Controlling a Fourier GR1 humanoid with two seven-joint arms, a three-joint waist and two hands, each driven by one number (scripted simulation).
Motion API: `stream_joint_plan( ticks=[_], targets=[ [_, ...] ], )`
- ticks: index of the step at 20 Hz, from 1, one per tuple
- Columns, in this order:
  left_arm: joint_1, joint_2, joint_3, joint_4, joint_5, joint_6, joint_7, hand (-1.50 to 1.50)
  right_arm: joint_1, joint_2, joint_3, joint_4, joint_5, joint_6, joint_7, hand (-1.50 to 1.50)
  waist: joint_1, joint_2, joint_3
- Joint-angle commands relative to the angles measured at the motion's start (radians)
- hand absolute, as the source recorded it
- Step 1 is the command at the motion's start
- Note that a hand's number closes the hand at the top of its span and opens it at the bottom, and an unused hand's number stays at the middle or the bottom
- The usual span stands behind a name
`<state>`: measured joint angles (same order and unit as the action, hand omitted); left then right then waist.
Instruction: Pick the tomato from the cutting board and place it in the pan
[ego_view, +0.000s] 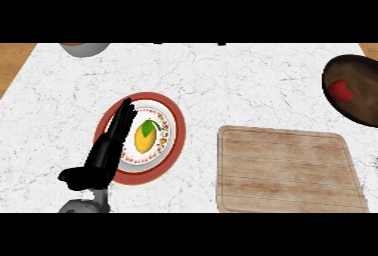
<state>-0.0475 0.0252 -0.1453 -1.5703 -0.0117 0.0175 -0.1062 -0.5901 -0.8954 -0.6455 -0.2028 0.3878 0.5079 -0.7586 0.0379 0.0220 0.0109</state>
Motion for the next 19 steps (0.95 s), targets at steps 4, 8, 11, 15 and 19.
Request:
stream_joint_plan(
  ticks=[4,8,11,15,19],
  targets=[
    [0.004,-0.008,-0.009,0.016,-0.014,0.005,-0.026,0.00,0.049,-0.009,0.020,-0.014,-0.005,0.142,-0.164,-1.50,-0.002,-0.002,-0.001],
    [-0.026,-0.002,0.001,0.012,-0.008,0.001,0.002,0.00,0.076,-0.022,0.034,-0.016,-0.002,0.120,-0.174,-1.50,-0.006,-0.003,-0.001],
    [-0.026,0.002,0.010,0.015,-0.007,0.002,0.002,0.00,0.094,-0.004,0.047,-0.021,0.001,0.091,-0.198,-1.50,-0.003,-0.002,0.000],
    [0.014,0.007,-0.002,-0.020,0.010,-0.017,0.020,0.00,0.102,-0.001,0.060,-0.030,0.000,0.061,-0.221,-1.50,0.006,-0.005,0.000],
    [0.016,-0.001,-0.019,-0.013,-0.009,-0.014,-0.012,0.00,0.096,-0.008,0.066,-0.039,0.001,-0.012,-0.235,-1.50,0.008,-0.004,-0.001]
  ],
)
